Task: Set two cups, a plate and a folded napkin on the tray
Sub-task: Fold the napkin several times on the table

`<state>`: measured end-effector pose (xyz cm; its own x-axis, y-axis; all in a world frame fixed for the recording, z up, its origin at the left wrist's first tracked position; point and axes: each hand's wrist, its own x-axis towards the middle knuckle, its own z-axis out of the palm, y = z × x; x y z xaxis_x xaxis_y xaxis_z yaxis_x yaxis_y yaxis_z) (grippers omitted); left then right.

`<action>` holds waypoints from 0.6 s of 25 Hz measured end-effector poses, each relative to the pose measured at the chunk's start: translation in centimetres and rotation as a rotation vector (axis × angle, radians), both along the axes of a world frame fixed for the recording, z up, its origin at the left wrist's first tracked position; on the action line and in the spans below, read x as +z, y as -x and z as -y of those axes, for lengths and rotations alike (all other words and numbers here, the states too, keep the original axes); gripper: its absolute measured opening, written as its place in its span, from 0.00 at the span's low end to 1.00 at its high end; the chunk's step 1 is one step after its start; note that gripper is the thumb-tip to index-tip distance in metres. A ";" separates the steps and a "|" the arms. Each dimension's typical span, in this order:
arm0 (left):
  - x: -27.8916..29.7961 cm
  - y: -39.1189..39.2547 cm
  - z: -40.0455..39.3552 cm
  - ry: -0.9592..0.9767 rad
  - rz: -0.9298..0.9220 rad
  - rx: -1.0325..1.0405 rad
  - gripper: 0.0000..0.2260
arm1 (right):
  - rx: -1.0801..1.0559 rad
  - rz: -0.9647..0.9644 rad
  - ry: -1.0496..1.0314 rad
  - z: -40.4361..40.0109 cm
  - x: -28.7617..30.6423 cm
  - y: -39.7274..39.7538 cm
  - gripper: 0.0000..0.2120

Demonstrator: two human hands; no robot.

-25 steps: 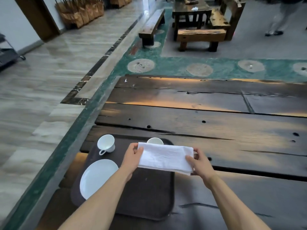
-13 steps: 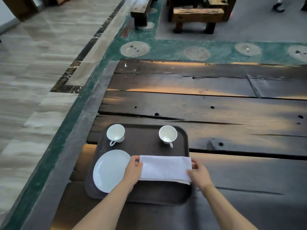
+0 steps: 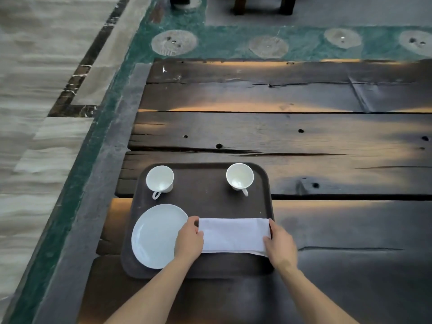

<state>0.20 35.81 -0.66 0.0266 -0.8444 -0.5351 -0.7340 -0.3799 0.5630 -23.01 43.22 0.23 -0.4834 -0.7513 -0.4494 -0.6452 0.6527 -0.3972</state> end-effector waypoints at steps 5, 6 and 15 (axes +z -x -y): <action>-0.2 0.3 -0.1 0.025 0.062 -0.053 0.18 | 0.102 -0.136 -0.073 0.1 0.0 -0.2 0.22; -0.2 0.3 -0.1 0.032 0.081 -0.069 0.18 | 0.116 -0.159 -0.092 0.1 0.0 -0.3 0.23; -0.2 1.0 -0.9 0.070 0.435 -0.341 0.21 | 0.204 -0.256 -0.126 0.0 0.1 -0.2 0.20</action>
